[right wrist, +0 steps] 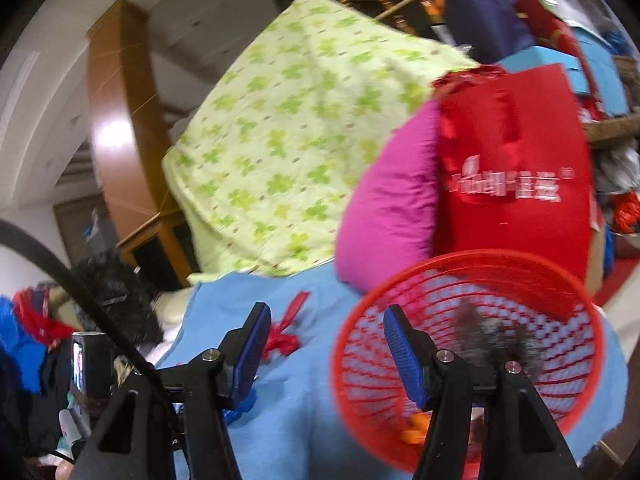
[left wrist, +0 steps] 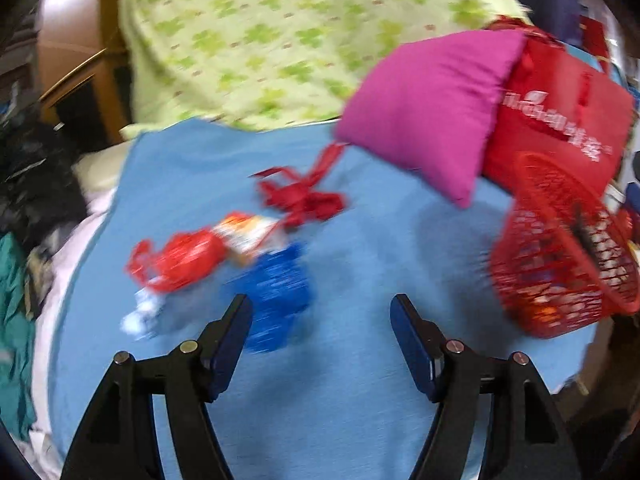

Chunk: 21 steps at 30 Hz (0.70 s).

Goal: Collect trash
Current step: 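Open the left tool over the basket while the right tool releases the black bag, then move both tools back over the remaining trash on the blanket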

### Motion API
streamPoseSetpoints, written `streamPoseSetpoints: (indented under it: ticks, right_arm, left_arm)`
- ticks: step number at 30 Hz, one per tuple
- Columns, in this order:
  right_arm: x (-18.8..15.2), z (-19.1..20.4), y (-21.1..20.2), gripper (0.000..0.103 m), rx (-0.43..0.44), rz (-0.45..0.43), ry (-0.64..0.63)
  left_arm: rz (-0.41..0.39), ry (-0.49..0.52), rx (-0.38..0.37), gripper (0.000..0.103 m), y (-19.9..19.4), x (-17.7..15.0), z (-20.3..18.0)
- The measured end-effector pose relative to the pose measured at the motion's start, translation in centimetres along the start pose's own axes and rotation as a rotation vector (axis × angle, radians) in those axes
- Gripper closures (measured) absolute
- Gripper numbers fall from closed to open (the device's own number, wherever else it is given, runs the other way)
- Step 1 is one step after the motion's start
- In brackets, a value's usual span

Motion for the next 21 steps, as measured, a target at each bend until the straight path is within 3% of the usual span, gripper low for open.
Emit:
streamPoseSetpoints:
  ticks: [5, 12, 21]
  right_arm:
    - [-2.2, 3.6, 3.7, 0.040, 0.045, 0.089, -0.044]
    - [-5.7, 6.2, 7.7, 0.040, 0.073, 0.215, -0.037]
    - [-9.5, 8.5, 12.1, 0.040, 0.113, 0.341, 0.006]
  left_arm:
    - [0.007, -0.084, 0.101, 0.031, 1.4, -1.2, 7.0]
    - [0.035, -0.209, 0.183, 0.031, 3.2, -2.8, 15.2]
    - [0.098, -0.323, 0.204, 0.031, 5.5, -5.0, 20.0]
Point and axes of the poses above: each gripper's, at about its wrist camera, not at the fingertips, and y roughly the way its jaws point, z to its left, x to its top, the point moved 10 cm from there along y, roughly the way its jaws point, and after that the axes turned 11 degrees about x, right-handed, at the moved point
